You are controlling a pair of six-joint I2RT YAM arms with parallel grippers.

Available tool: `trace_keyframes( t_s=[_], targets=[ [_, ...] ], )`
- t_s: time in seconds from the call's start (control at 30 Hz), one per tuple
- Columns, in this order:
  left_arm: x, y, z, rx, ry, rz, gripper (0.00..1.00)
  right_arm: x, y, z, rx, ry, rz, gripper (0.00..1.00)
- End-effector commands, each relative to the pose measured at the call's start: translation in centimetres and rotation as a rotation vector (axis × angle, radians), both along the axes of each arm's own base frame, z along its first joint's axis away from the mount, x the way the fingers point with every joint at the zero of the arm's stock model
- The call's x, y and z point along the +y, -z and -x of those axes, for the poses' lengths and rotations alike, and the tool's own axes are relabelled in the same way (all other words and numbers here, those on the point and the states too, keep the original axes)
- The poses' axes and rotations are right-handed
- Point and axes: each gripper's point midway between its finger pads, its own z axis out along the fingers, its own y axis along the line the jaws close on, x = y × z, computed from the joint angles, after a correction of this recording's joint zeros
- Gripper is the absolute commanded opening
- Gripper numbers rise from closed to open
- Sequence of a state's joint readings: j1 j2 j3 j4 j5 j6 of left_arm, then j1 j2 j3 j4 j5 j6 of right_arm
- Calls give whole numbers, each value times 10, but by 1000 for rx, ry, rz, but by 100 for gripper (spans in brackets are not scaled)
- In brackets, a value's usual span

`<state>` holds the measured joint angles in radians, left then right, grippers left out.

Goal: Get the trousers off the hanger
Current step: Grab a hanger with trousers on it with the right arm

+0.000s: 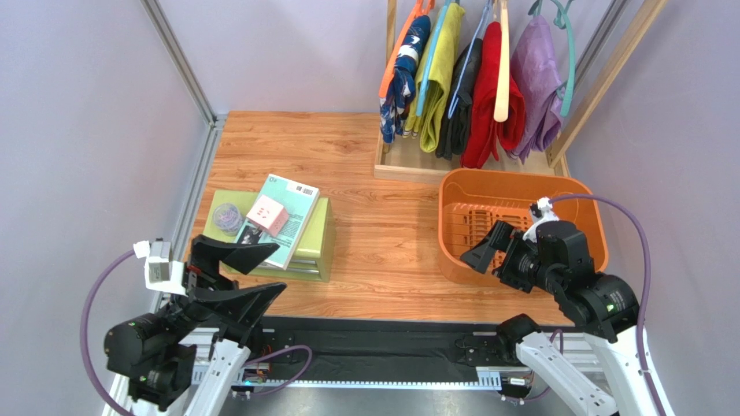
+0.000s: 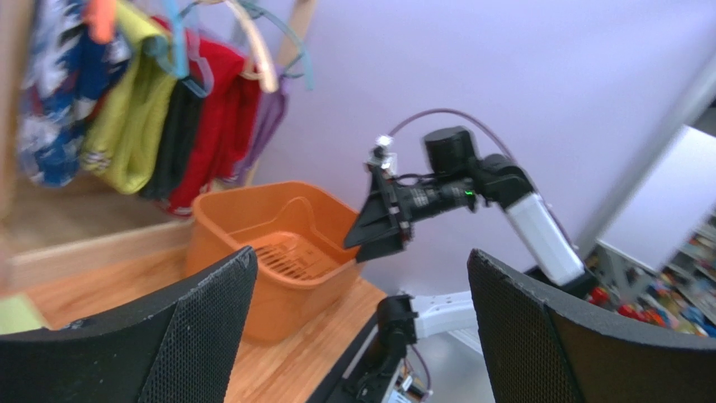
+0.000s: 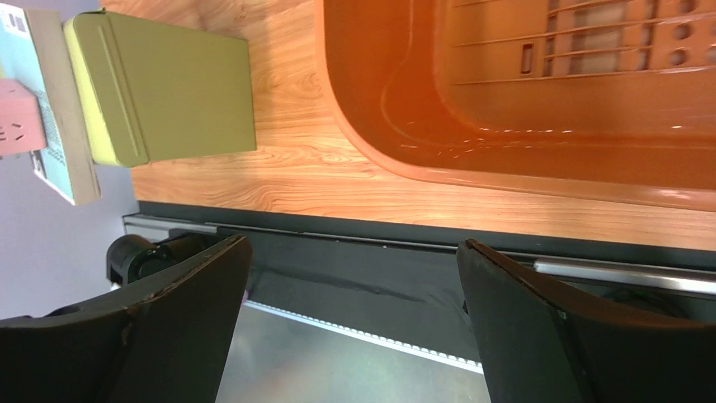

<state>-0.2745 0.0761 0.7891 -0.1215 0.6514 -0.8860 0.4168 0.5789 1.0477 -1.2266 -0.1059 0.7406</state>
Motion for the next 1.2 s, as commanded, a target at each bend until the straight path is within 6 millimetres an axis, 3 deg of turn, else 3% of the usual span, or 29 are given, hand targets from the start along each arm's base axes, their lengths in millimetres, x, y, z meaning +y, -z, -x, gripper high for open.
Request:
trace_keyframes(
  t_s=[0.0, 0.17, 0.3, 0.33, 0.4, 0.43, 0.57, 0.6, 0.7, 0.73, 0.83, 0.87, 0.93, 0.97, 1.03, 1.07, 1.13, 1.17],
  targets=[
    [18, 47, -53, 440, -229, -104, 100, -19, -37, -6, -69, 35, 97, 100],
    [27, 33, -36, 520, -260, -138, 99, -25, -76, -25, -124, 60, 156, 100],
    [46, 27, -23, 594, -352, -101, 100, -53, -98, -48, -114, 166, 335, 100],
    [51, 32, -18, 629, -371, -95, 99, -62, -122, -51, -176, 214, 341, 100],
    [46, 30, -11, 615, -332, -84, 99, -84, -142, -63, -226, 317, 415, 100],
    [40, 23, -13, 576, -296, -74, 99, -91, -161, -64, -275, 355, 416, 100],
    [26, 22, -12, 609, -203, -111, 96, -111, -189, -88, -302, 456, 470, 100],
    [22, 29, -22, 633, -205, -175, 94, -118, -191, -92, -298, 487, 480, 100],
    [18, 47, -24, 766, -171, -318, 89, -131, -205, -112, -317, 535, 503, 100],
    [17, 43, -23, 738, -161, -355, 88, -135, -210, -117, -325, 554, 503, 100],
    [9, 49, -25, 776, -101, -396, 88, -156, -238, -140, -421, 640, 521, 100],
    [5, 49, -23, 779, -67, -396, 88, -164, -256, -153, -501, 667, 535, 100],
    [-1, 54, -26, 789, -23, -391, 86, -172, -256, -173, -536, 673, 552, 100],
    [-5, 55, -23, 793, 16, -394, 86, -181, -268, -185, -594, 707, 547, 100],
    [-10, 60, -26, 800, 49, -403, 81, -180, -273, -204, -634, 674, 493, 99],
    [-13, 60, -26, 795, 77, -415, 79, -190, -270, -221, -625, 684, 475, 99],
    [-15, 57, -27, 778, 98, -423, 77, -183, -286, -239, -680, 622, 416, 94],
    [-16, 56, -29, 774, 105, -429, 77, -184, -281, -259, -674, 590, 416, 93]
  ],
)
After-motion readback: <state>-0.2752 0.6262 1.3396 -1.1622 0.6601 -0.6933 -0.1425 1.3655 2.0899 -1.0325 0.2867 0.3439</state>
